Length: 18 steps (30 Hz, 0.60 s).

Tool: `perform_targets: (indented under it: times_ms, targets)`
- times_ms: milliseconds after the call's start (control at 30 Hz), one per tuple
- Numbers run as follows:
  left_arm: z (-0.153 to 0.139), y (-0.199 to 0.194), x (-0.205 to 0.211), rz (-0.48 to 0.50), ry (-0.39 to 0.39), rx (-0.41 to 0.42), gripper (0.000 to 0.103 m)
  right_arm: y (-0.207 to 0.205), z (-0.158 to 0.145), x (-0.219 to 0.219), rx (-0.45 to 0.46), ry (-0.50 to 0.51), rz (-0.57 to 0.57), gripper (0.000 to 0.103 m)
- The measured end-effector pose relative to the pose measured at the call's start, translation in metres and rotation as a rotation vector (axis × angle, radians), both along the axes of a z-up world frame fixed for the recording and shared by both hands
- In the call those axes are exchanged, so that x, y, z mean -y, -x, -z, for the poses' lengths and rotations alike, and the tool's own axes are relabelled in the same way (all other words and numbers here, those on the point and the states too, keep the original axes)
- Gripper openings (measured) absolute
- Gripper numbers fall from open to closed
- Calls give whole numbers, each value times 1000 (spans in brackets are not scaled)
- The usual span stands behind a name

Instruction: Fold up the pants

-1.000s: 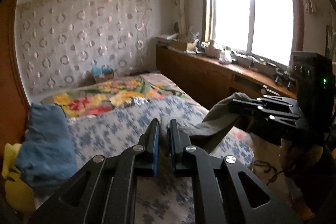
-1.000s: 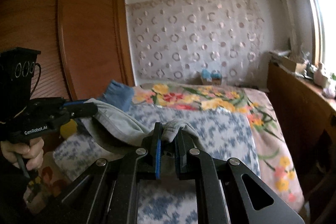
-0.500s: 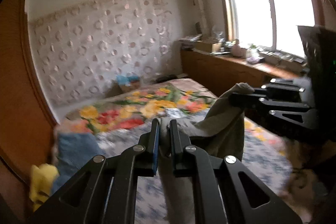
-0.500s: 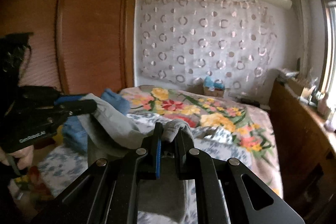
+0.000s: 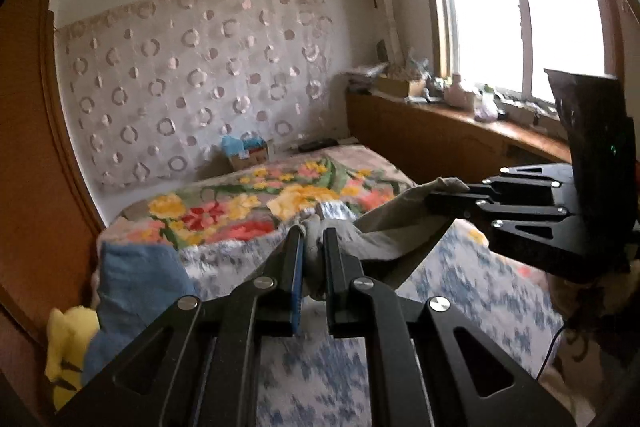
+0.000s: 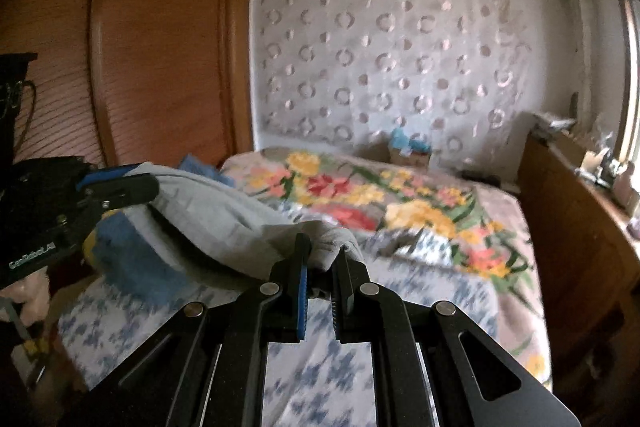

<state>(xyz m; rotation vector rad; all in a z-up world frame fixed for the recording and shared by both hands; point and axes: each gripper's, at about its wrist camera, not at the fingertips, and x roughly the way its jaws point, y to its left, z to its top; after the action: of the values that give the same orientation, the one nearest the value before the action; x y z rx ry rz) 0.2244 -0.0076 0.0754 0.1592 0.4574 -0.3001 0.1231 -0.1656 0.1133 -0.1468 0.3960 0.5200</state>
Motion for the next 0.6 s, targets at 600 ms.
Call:
perform_targets:
  times_ms: [600]
  targets:
    - [90, 78, -4, 28, 41, -171, 10, 93, 63, 12, -159, 63, -57, 9]
